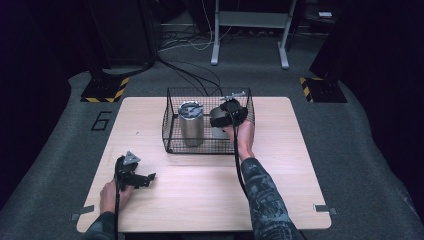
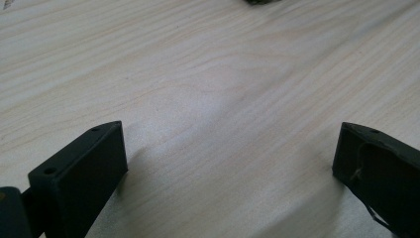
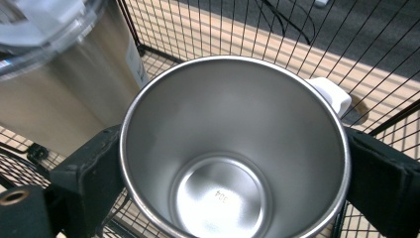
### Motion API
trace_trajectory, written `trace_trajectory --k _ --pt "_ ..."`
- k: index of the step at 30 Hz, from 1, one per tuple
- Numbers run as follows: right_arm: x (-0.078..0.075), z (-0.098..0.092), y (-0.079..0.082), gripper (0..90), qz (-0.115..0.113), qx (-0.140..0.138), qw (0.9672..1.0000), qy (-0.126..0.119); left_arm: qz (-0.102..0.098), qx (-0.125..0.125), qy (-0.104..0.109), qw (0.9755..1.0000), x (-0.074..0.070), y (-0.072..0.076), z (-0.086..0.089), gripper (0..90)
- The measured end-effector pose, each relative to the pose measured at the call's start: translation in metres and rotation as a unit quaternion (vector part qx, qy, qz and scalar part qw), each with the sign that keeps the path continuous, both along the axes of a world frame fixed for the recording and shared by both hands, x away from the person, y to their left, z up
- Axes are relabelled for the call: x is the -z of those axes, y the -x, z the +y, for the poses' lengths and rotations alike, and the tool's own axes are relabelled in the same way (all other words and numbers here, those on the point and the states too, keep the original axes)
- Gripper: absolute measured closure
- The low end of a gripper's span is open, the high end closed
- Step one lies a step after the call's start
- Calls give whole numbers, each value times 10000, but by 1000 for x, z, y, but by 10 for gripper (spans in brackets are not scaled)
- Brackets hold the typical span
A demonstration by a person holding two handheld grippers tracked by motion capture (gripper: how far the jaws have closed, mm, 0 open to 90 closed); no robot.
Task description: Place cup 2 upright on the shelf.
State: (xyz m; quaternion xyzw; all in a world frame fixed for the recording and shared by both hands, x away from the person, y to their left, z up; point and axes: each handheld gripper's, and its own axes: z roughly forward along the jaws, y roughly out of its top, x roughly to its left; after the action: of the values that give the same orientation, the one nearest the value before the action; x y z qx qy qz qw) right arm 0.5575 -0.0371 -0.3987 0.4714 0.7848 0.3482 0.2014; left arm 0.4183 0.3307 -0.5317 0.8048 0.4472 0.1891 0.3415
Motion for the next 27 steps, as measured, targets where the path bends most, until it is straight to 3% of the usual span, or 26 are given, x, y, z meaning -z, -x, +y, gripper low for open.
trace_trajectory --k 13,20,27 --pt "21 1 -4 59 348 46 9993 85 -2 -6 6 10000 0 0 0 3" --pt "26 2 -5 57 421 38 9991 94 -14 25 -36 10000 0 0 0 3" --pt "28 2 -5 55 449 49 9989 127 -22 -51 57 10000 1 0 -1 3"
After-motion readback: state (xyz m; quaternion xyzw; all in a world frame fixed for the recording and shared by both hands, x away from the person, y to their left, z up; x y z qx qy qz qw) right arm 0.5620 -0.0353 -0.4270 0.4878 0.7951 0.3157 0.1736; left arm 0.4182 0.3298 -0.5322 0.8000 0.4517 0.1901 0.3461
